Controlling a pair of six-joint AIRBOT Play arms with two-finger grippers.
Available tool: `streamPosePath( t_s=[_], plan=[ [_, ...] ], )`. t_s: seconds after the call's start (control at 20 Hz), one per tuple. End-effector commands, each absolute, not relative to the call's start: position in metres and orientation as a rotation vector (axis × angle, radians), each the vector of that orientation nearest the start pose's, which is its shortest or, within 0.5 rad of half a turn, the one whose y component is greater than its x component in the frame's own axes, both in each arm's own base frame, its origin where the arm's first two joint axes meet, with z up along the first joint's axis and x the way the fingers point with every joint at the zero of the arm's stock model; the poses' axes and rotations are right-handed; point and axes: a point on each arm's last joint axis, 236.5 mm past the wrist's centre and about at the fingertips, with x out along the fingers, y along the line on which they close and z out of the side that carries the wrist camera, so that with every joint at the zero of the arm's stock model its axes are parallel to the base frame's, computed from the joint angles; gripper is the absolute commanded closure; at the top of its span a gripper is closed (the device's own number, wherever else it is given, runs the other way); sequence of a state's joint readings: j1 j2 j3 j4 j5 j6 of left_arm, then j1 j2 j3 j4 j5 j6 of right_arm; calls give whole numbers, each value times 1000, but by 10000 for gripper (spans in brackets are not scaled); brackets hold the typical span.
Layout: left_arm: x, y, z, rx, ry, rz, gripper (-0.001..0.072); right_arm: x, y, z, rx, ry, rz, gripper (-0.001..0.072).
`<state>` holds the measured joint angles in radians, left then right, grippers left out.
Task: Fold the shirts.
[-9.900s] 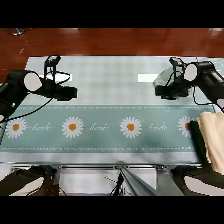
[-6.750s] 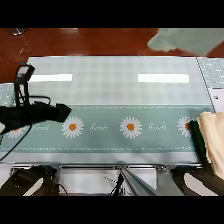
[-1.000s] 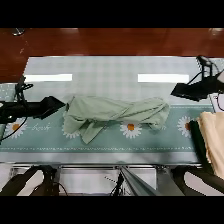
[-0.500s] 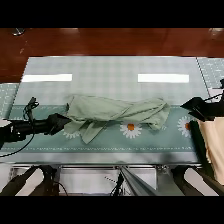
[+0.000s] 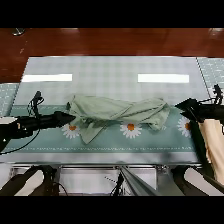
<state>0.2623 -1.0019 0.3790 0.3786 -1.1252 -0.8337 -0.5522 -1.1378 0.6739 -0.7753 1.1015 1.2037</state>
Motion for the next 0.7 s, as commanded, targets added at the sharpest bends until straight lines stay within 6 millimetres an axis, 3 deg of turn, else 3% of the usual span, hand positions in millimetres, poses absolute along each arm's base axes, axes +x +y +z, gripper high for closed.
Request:
streamPosePath(
  t_s=[0.0, 0.25, 0.4, 0.65],
  plan=[
    [272, -134, -24, -840, 1072, -588, 679, 330, -13, -49, 951, 1141, 114, 84],
    [272, -134, -24, -852, 1078, -581, 679, 336, -12, -75, 989, 1229, 154, 83],
    [273, -133, -24, -859, 1080, -574, 679, 338, 3, -86, 937, 1272, 199, 83],
    [272, -134, -24, -872, 1086, -566, 679, 375, -3, -83, 815, 1281, 204, 83]
  ],
)
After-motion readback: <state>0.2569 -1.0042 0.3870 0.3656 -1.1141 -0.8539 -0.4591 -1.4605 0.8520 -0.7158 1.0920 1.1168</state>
